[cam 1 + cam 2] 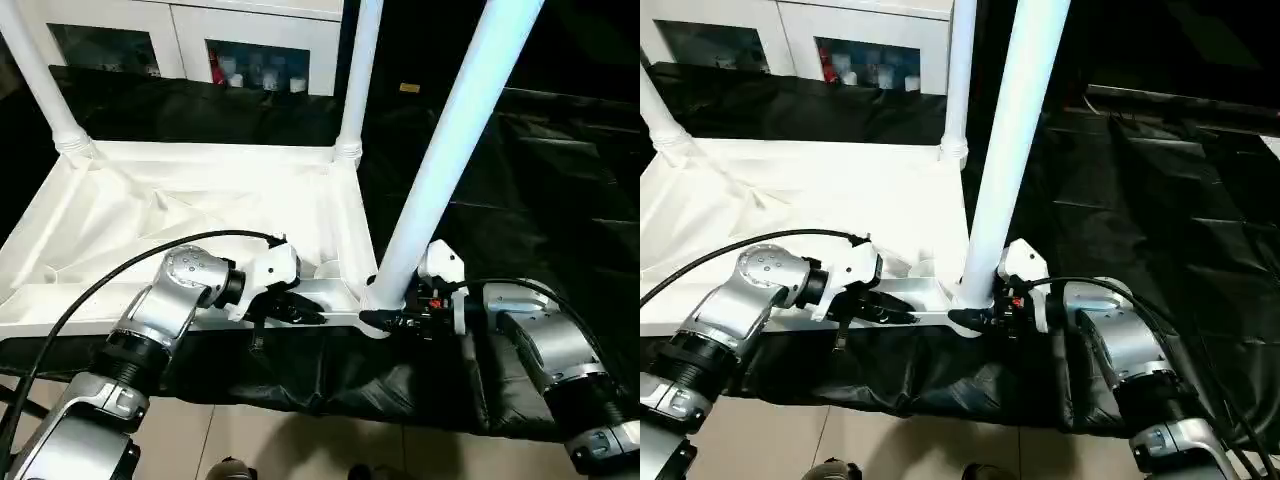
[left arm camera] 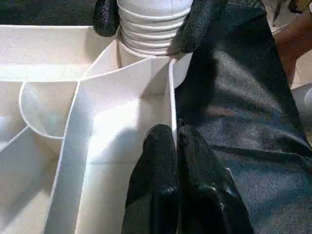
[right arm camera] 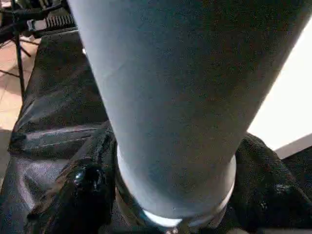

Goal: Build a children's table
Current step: Rotate leg to tighten

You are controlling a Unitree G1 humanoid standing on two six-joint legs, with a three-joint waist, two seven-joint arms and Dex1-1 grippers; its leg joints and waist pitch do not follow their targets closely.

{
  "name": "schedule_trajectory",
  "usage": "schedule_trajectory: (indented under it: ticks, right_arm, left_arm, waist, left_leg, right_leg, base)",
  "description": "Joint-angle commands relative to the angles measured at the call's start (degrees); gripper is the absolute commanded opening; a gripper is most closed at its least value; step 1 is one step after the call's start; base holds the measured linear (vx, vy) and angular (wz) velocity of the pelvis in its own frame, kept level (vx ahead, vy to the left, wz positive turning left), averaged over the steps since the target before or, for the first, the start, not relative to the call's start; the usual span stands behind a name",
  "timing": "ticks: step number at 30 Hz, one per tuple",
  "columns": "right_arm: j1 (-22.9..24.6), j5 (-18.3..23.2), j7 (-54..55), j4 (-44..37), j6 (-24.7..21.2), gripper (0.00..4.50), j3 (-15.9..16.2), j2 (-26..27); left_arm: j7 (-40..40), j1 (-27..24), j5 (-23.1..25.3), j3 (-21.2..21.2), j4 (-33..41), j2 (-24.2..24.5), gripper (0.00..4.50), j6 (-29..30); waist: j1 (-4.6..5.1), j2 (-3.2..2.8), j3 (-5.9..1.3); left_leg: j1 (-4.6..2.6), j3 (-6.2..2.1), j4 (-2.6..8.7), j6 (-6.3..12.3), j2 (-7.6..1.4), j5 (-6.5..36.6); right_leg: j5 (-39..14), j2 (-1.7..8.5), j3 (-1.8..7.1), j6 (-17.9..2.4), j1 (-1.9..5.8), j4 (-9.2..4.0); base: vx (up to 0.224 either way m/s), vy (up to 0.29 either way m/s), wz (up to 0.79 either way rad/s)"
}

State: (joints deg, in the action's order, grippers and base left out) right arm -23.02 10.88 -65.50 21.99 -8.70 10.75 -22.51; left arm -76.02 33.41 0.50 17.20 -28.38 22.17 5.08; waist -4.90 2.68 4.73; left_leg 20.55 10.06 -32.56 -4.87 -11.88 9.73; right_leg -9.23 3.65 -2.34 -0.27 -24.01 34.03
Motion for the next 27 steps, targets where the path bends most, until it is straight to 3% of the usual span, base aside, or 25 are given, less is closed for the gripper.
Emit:
schedule_trajectory:
  ticks: [1, 6, 8, 10, 15, 16, 18, 21, 23, 27]
  right_arm:
    - [0.25, 1.42, 1.82, -0.60, -2.13, 2.73, 0.86, 2.59]
    - [-1.76, -2.05, 18.52, 5.60, -0.85, 2.73, -2.10, 9.80]
    - [-3.23, -2.89, 25.68, 8.88, -1.05, 2.72, -3.22, 13.43]
    - [-5.29, -4.04, 34.12, 13.10, -0.73, 2.72, -4.32, 17.87]
    - [-8.62, -5.74, 42.33, 18.35, 1.80, 2.72, -4.89, 22.82]
    - [-9.07, -5.99, 43.11, 18.81, 2.50, 2.72, -4.90, 23.30]
    - [-9.43, -5.38, 43.30, 19.04, 3.04, 3.28, -5.51, 23.85]
    - [-9.61, -4.28, 41.40, 18.44, 3.54, 3.44, -6.73, 24.20]
    - [-9.28, -4.17, 38.29, 17.48, 4.01, 3.77, -6.54, 23.28]
    - [-7.79, -4.10, 31.50, 14.87, 4.60, 3.90, -5.08, 19.63]
  left_arm:
    - [3.52, 0.83, -0.93, -0.33, -1.00, -3.10, 0.00, 0.46]
    - [11.56, 2.61, 0.63, -1.34, -3.17, -6.99, 0.00, 4.12]
    - [14.67, 2.92, 1.92, -0.48, -2.80, -8.87, 0.00, 5.24]
    - [18.18, 3.05, 3.82, 0.96, -1.95, -11.29, 0.00, 6.69]
    - [22.41, 3.83, 5.96, 2.05, -2.66, -14.18, 0.00, 6.85]
    - [22.63, 3.93, 6.20, 2.25, -2.87, -14.48, 0.00, 6.47]
    - [22.49, 3.93, 6.38, 2.50, -2.98, -14.60, 0.00, 5.91]
    - [21.84, 3.80, 6.49, 2.70, -3.20, -14.28, 0.00, 4.38]
    - [21.05, 3.46, 6.06, 2.39, -3.01, -13.50, 0.00, 3.36]
    - [17.95, 2.84, 4.57, 1.07, -2.30, -11.10, 0.00, 1.21]
  waist:
    - [0.33, 0.49, -3.47]
    - [1.12, 0.60, -3.61]
    - [1.51, 0.49, -3.50]
    - [2.19, 0.35, -3.67]
    - [2.65, 0.08, -3.65]
    - [2.67, 0.09, -3.64]
    - [2.59, 0.05, -3.61]
    - [2.56, -0.04, -3.61]
    - [2.45, -0.29, -3.67]
    - [2.22, -0.12, -3.85]
  left_leg:
    - [-0.23, 0.18, 3.69, 2.44, -1.14, 13.70]
    - [-0.15, -0.32, 3.97, 0.03, -0.84, 15.84]
    - [-0.28, -0.23, 3.93, 0.01, -0.96, 16.10]
    - [-0.27, -0.37, 3.99, -0.37, -0.88, 16.18]
    - [-0.32, -0.18, 3.94, -0.18, -0.82, 17.04]
    - [-0.32, -0.17, 3.96, -0.15, -0.77, 17.07]
    - [-0.34, -0.14, 3.96, 0.13, -0.77, 17.66]
    - [-0.35, -0.18, 4.06, 0.39, -0.83, 18.04]
    - [-0.33, -0.19, 4.03, 0.53, -0.86, 17.80]
    - [-0.15, 0.06, 3.79, 1.73, -0.85, 15.11]
  right_leg:
    - [-19.05, 3.63, 2.18, -10.91, 2.72, -4.22]
    - [-26.31, 3.92, 1.87, -8.42, 2.87, -4.78]
    - [-26.07, 3.93, 2.07, -8.50, 2.41, -4.84]
    - [-26.00, 3.85, 1.96, -8.45, 2.52, -4.89]
    - [-22.13, 3.58, 2.08, -9.57, 2.36, -4.72]
    - [-22.03, 3.50, 2.07, -9.53, 2.40, -4.73]
    - [-21.77, 3.53, 2.10, -9.44, 2.40, -4.79]
    - [-21.26, 3.48, 2.09, -9.56, 2.46, -4.72]
    - [-20.38, 3.52, 2.13, -9.93, 2.52, -4.62]
    - [-15.29, 3.48, 2.21, -11.58, 2.90, -4.21]
  base:
    - [0.000, 0.000, 0.00]
    - [0.000, 0.000, 0.00]
    - [0.000, 0.000, 0.00]
    - [0.000, 0.000, 0.00]
    - [0.000, 0.000, 0.00]
    - [0.000, 0.000, 0.00]
    - [0.000, 0.000, 0.00]
    - [0.000, 0.000, 0.00]
    - [0.000, 0.000, 0.00]
    - [0.000, 0.000, 0.00]
